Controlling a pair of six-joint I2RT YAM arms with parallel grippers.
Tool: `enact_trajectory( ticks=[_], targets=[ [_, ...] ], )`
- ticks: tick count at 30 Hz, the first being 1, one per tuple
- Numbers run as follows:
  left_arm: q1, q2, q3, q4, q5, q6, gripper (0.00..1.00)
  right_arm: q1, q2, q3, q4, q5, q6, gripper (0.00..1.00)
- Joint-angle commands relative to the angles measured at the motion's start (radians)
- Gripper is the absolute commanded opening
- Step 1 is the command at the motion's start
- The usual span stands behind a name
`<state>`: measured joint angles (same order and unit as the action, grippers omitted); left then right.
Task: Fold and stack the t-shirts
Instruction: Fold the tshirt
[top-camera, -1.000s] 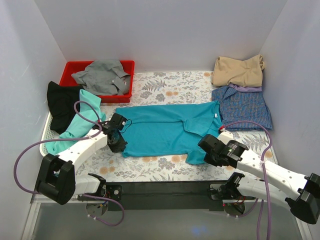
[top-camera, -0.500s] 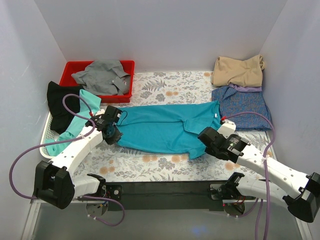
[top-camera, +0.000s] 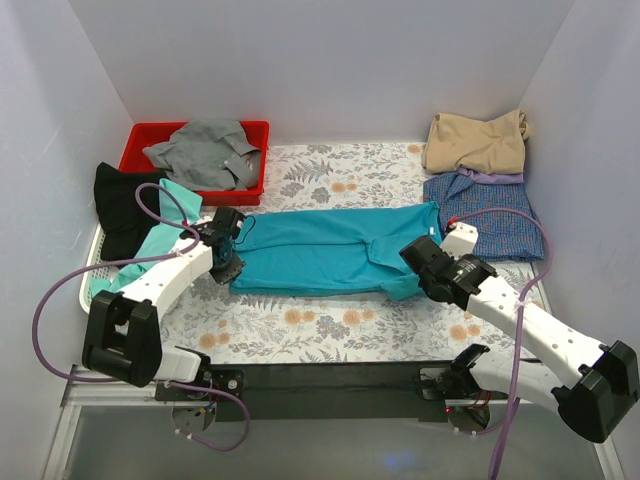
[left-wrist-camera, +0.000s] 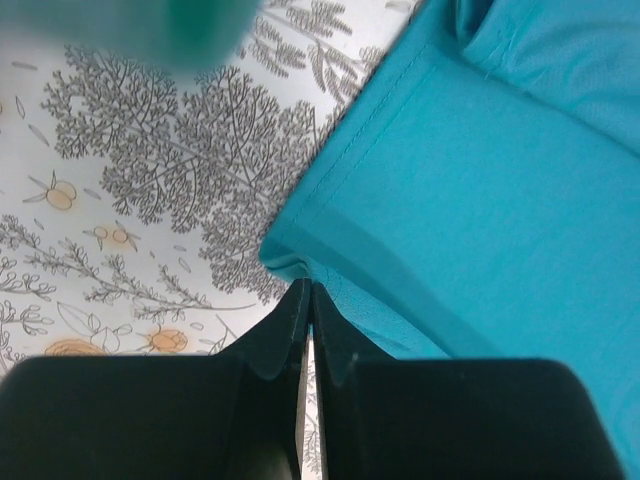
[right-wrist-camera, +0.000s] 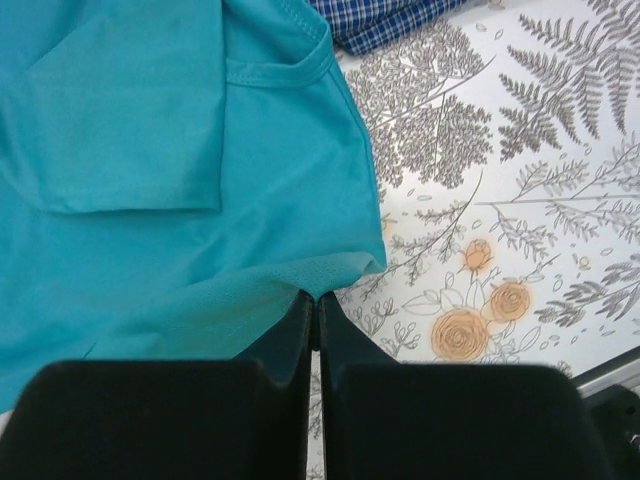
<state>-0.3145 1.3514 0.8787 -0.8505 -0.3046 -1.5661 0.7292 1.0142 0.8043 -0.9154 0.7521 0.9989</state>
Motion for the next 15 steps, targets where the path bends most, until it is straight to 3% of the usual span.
enact_trajectory(
  ticks=[1, 15],
  targets=[
    [0.029, 0.028, 0.060, 0.050, -0.054, 0.034, 0.00, -0.057, 0.006, 0.041, 0.096, 0.047, -0.123, 0.01],
    [0.083, 0.204, 0.144, 0.159, -0.083, 0.098, 0.00, -0.234, 0.175, 0.013, 0.421, -0.079, -0.367, 0.01]
  ],
)
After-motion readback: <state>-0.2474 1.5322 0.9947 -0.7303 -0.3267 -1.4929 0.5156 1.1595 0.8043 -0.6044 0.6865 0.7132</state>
